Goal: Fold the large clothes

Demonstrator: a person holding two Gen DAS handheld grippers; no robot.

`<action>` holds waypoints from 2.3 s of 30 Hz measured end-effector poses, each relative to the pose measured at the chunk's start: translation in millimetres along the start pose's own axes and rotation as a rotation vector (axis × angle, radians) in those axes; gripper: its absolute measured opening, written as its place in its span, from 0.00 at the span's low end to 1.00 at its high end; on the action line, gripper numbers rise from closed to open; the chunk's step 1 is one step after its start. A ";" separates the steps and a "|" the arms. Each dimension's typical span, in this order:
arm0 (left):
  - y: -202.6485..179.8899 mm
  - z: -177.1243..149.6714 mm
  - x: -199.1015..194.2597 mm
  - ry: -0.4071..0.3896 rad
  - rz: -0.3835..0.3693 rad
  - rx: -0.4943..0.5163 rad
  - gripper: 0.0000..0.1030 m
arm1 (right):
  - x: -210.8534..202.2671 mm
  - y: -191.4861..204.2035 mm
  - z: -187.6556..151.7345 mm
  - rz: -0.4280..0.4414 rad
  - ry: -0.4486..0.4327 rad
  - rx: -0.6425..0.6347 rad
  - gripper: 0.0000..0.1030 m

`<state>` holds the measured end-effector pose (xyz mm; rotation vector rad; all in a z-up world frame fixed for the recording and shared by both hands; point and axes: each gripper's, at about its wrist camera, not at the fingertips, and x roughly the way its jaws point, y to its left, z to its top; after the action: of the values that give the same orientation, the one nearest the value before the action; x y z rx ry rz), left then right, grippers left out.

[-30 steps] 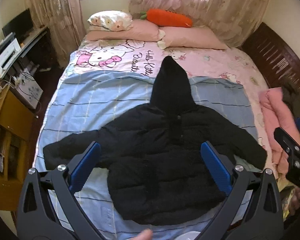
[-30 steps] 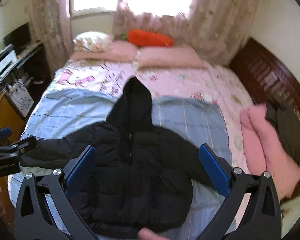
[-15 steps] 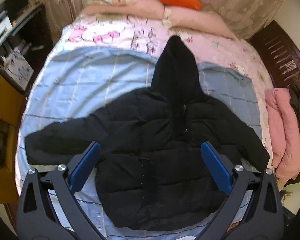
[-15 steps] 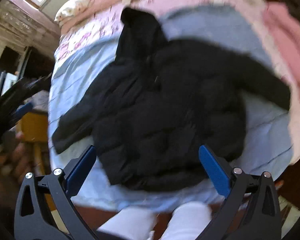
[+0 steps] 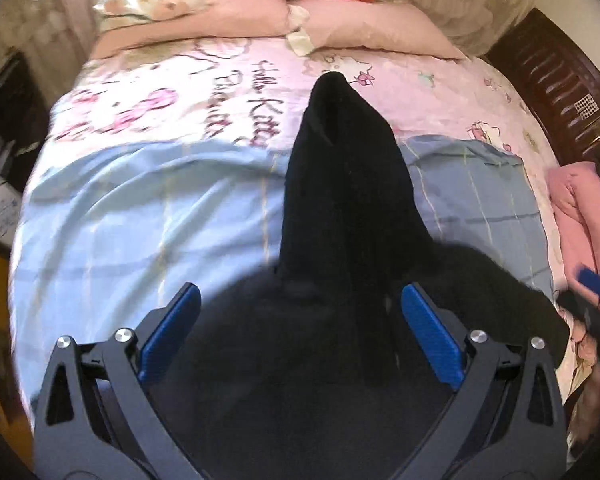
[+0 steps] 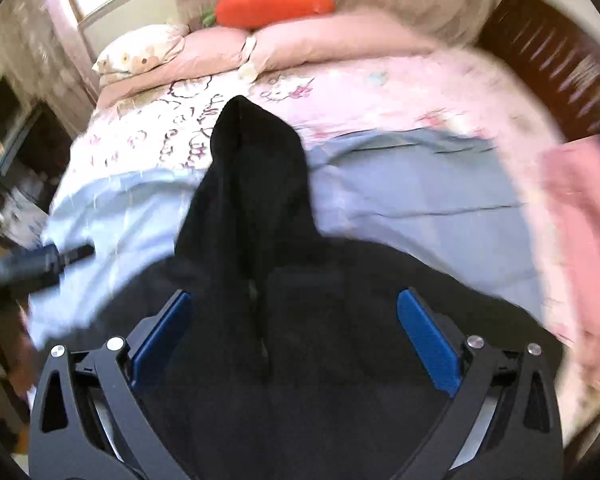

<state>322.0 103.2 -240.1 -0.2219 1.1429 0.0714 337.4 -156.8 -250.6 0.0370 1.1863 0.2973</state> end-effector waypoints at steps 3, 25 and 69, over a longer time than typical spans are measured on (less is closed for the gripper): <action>14.6 39.5 69.0 0.017 -0.062 -0.026 0.98 | 93.3 -21.8 62.0 0.010 0.105 0.024 0.99; -65.5 -15.2 180.5 -0.281 0.133 0.189 0.09 | 182.9 21.7 9.1 -0.034 -0.227 -0.146 0.10; -55.9 -179.4 80.4 -0.222 -0.100 0.150 0.14 | 177.8 -50.7 -9.8 0.313 -0.026 0.515 0.69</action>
<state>204.5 6.2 -376.3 -0.1338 0.9105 -0.0770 399.7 -162.7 -424.9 0.6785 1.2044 0.2561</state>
